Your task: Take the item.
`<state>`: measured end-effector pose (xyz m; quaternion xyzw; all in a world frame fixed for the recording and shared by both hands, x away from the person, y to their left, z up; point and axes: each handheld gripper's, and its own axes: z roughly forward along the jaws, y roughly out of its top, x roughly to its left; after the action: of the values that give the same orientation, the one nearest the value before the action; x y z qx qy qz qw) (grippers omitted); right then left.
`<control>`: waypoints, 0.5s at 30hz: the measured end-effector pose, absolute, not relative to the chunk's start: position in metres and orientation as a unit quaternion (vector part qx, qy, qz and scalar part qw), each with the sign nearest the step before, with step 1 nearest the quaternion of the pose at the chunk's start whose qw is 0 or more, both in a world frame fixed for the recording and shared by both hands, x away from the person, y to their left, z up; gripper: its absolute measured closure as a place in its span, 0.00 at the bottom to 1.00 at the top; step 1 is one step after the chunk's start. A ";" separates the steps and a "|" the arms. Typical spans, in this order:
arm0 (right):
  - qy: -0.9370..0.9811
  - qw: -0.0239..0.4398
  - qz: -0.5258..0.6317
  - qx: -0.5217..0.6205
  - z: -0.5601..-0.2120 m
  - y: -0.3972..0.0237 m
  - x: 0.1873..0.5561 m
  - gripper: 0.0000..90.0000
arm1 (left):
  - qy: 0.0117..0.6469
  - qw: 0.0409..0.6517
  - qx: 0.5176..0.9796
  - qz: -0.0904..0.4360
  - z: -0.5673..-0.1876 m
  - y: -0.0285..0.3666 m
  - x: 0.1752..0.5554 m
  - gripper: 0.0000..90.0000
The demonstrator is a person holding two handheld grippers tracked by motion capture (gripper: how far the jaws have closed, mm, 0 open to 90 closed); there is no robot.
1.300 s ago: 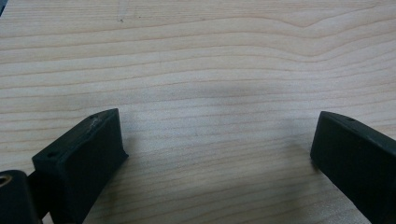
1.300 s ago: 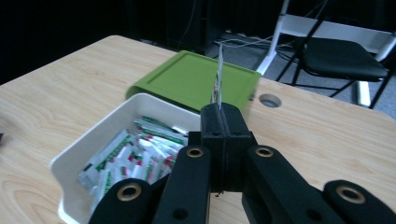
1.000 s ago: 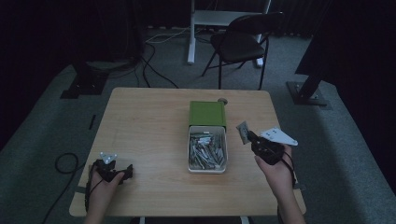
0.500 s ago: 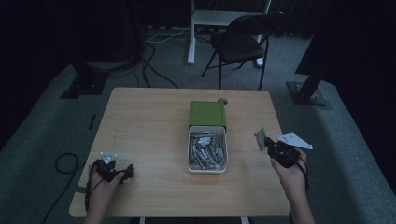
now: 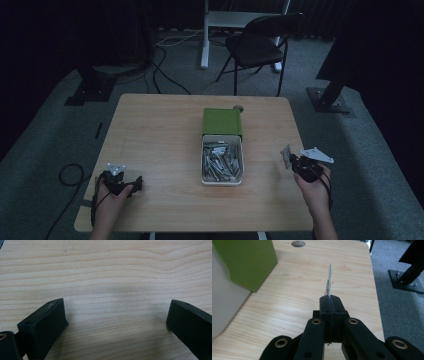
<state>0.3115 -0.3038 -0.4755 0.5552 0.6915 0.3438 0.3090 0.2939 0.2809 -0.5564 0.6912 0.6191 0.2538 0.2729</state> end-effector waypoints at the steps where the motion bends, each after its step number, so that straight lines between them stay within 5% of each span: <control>1: 0.692 0.308 0.341 0.558 -0.478 -0.304 0.312 1.00 | 0.619 0.273 0.691 0.254 -0.556 0.281 0.294 0.04; 15: 0.724 0.292 0.318 0.539 -0.501 -0.282 0.313 1.00 | 0.619 0.273 0.691 0.254 -0.556 0.281 0.294 0.04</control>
<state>0.3126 -0.2820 -0.5008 0.5385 0.7236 0.3179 0.2921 0.2939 0.2809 -0.5564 0.6913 0.6191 0.2537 0.2730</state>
